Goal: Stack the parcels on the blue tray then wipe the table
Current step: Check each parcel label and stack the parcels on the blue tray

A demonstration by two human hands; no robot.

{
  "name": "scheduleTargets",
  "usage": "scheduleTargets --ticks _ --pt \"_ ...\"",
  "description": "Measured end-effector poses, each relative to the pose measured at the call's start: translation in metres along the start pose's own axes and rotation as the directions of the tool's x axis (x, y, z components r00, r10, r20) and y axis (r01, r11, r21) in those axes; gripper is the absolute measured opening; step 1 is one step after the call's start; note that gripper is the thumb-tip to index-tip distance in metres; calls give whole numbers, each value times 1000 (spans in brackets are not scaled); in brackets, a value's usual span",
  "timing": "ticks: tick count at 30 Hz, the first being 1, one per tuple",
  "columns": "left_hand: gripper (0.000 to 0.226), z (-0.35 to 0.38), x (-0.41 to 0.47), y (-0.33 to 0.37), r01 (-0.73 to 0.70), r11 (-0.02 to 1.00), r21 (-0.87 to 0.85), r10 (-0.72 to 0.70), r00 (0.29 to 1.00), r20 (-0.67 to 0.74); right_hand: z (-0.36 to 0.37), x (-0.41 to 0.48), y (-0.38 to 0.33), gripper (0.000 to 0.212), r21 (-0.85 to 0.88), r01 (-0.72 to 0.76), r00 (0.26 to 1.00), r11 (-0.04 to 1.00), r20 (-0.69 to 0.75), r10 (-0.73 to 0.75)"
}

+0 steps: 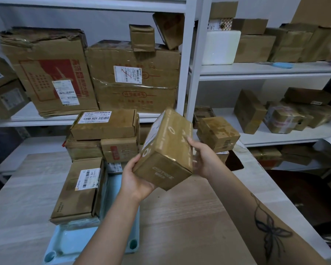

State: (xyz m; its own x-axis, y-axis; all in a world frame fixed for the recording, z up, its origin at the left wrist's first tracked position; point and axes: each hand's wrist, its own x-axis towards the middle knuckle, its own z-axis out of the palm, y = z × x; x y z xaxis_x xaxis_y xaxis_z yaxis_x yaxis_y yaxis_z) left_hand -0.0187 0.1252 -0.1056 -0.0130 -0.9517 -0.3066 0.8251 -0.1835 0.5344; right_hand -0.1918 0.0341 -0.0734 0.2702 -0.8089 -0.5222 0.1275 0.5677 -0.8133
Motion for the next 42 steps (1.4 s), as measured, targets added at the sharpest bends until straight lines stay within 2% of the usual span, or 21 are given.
scheduleTargets --ticks 2,3,5,7,8,12,14,16,19,24,28,31,34,37,42 --pt "40 -4 1 -5 13 999 -45 -13 1000 9 -4 3 3 114 21 -86 986 996 146 83" --pt "43 -6 1 -8 28 998 -57 -28 1000 9 -5 3 3 112 17 -90 974 996 210 84" --pt "48 -11 1 -12 57 996 -74 -57 998 3 -3 2 4 86 43 -67 961 997 271 53" --pt "40 -16 1 -13 71 996 -59 -72 997 -9 -1 3 3 60 91 -43 971 995 238 20" --pt "35 -18 1 -13 73 997 -28 -74 997 -13 -2 5 3 54 99 -31 979 995 205 10" --pt "27 -18 -1 -6 80 978 194 -64 994 -90 -4 10 4 44 10 -10 989 1000 144 9" --pt "32 -15 -2 -1 91 956 279 -57 990 -127 -1 8 6 36 -40 10 989 999 151 -4" --pt "47 -14 -3 2 95 931 352 -47 989 -143 2 10 7 43 -91 31 989 995 147 -17" --pt "54 -12 -6 5 97 881 463 -32 989 -145 6 15 10 71 -124 48 988 991 154 -29" --pt "53 -9 -10 3 78 846 528 -20 993 -115 12 17 9 76 -116 64 984 991 173 -43" --pt "51 -12 -14 5 70 845 529 -5 992 -124 14 15 11 72 -166 52 982 985 189 -20" --pt "48 -15 -17 11 88 871 484 5 982 -188 12 12 11 50 -178 -19 975 984 216 57" --pt "33 -17 -23 17 69 900 430 12 983 -183 15 8 5 36 -102 -62 965 993 247 86" --pt "32 -21 -30 25 20 938 345 41 985 -169 22 4 0 31 -14 -39 964 999 264 41" --pt "27 -24 -42 35 -88 973 216 123 980 -157 38 3 0 36 55 69 925 996 371 -85"
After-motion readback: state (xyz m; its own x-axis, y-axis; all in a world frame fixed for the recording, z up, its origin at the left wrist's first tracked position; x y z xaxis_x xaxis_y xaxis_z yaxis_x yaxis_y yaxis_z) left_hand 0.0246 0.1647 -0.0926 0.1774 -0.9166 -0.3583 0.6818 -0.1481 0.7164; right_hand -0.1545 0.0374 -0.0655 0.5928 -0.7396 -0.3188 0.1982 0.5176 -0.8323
